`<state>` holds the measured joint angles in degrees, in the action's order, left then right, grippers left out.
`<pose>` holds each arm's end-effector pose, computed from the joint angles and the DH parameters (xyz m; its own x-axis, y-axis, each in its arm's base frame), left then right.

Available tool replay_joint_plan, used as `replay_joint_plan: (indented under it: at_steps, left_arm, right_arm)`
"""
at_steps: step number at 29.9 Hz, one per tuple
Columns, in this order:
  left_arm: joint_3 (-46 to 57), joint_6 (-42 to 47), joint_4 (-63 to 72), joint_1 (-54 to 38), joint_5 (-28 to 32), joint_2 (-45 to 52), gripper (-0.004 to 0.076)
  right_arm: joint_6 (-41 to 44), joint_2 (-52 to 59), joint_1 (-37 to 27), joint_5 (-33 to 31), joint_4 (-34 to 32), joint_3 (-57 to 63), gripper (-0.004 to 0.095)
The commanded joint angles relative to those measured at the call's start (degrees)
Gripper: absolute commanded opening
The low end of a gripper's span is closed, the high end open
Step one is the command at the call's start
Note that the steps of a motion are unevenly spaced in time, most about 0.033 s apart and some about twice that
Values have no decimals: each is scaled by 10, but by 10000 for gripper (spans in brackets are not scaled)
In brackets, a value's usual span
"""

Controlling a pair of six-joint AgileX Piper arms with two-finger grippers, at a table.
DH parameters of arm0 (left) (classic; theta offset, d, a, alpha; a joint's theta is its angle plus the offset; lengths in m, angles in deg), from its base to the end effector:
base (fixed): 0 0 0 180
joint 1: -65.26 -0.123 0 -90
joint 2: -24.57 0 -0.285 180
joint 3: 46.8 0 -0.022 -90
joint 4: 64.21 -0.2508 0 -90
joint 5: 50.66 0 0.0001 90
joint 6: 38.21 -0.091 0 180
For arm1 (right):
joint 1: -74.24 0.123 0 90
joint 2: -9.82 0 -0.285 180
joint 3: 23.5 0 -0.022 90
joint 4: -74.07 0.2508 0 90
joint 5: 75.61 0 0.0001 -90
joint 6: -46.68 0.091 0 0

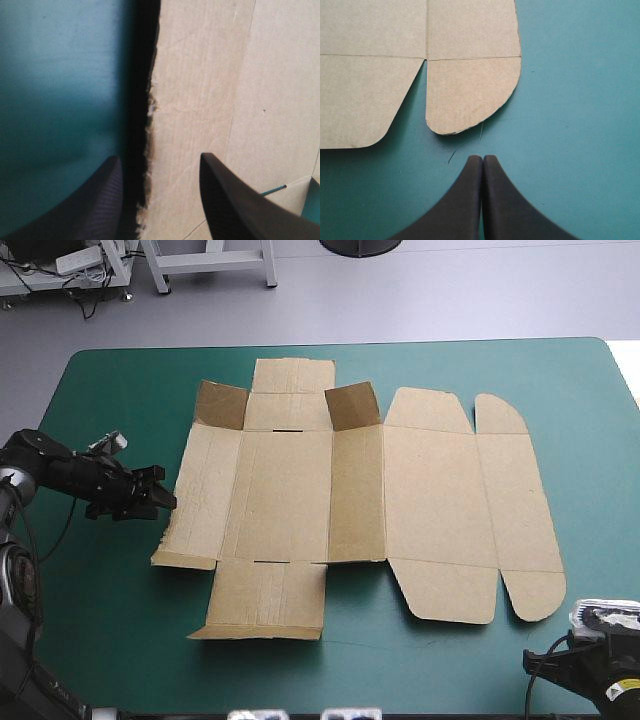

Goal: Fold the box

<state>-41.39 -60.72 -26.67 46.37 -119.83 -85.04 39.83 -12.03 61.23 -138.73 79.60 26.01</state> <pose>0.3318 0.0587 0.2305 -0.9713 -0.2231 -0.0822 -0.1393 0.8142 -0.5636 0.0318 0.0007 0.2666 -0.6919 0.0824 -0.7173 0.1123 0.9937 0.0058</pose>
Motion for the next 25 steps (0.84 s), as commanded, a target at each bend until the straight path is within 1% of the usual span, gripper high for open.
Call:
replay_joint_plan:
  at_steps: [1, 8, 18, 25]
  left_arm:
    - [-12, -4, 31, 21, -51, 21, 351]
    - [-12, -4, 4, 53, -51, -2, 351]
    - [-12, -1, -31, 53, -51, -9, 348]
    - [-9, 14, 2, 55, -51, -9, 348]
  right_arm:
    - [-1, -6, 2, 28, 1, -15, -20]
    - [-1, -6, 2, 27, 1, -15, -20]
    - [-1, -6, 2, 27, 1, -15, -20]
    - [-1, -6, 2, 27, 1, -15, -20]
